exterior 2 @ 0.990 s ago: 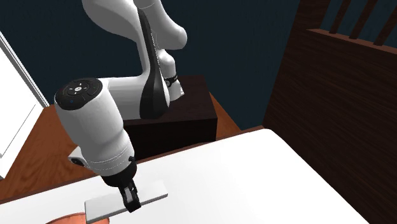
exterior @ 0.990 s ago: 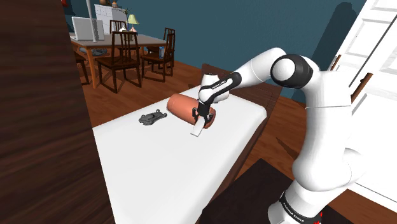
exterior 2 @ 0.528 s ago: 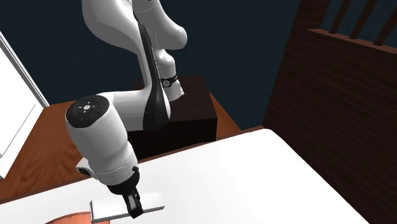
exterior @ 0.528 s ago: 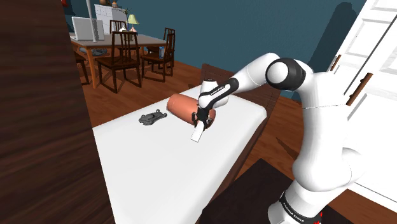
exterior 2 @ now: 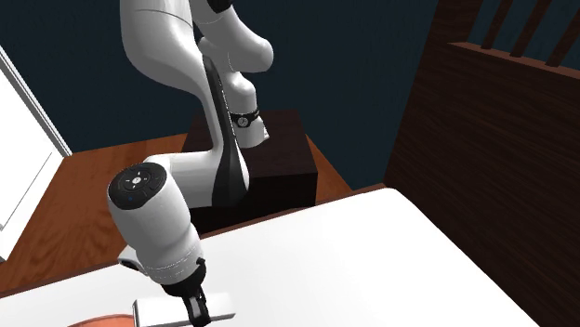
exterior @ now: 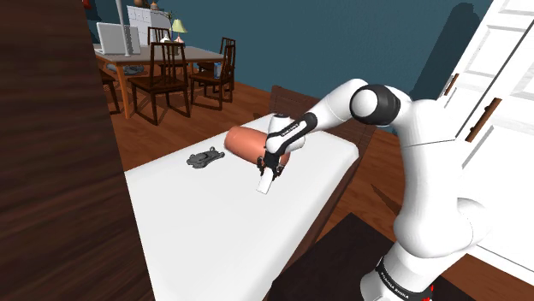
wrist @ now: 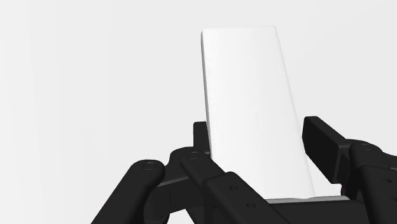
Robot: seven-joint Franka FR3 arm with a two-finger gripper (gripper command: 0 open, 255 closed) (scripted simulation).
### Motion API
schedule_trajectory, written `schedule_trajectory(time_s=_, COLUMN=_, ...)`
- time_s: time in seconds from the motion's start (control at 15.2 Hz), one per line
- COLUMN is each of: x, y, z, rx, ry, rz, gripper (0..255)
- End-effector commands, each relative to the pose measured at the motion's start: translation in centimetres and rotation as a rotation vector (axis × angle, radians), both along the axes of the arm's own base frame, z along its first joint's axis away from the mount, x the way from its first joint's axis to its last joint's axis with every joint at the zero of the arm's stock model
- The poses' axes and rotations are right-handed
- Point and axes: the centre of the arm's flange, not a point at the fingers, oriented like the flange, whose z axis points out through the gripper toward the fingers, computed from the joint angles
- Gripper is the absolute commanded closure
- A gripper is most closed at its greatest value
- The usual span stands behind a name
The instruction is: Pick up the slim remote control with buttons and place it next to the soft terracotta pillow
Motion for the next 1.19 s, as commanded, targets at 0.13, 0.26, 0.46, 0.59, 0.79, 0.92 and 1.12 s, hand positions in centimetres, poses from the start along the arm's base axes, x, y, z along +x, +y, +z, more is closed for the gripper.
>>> schedule_trajectory(time_s=0.13, x=-0.3, y=0.4, z=-2.7, rx=0.005, ry=0.012, rz=0.004, gripper=255)
schedule_trajectory(time_s=0.26, x=-0.3, y=0.4, z=-3.8, rx=0.005, ry=0.012, rz=0.004, gripper=255)
schedule_trajectory(time_s=0.46, x=-0.3, y=0.4, z=-5.0, rx=0.005, ry=0.012, rz=0.004, gripper=255)
schedule_trajectory(time_s=0.59, x=-0.3, y=0.4, z=-5.0, rx=0.005, ry=0.012, rz=0.004, gripper=255)
schedule_trajectory(time_s=0.79, x=-0.3, y=0.4, z=-5.0, rx=0.005, ry=0.012, rz=0.004, gripper=255)
schedule_trajectory(time_s=0.92, x=-0.3, y=0.4, z=-5.0, rx=0.005, ry=0.012, rz=0.004, gripper=255)
schedule_trajectory(time_s=1.12, x=-0.3, y=0.4, z=-5.0, rx=0.005, ry=0.012, rz=0.004, gripper=0)
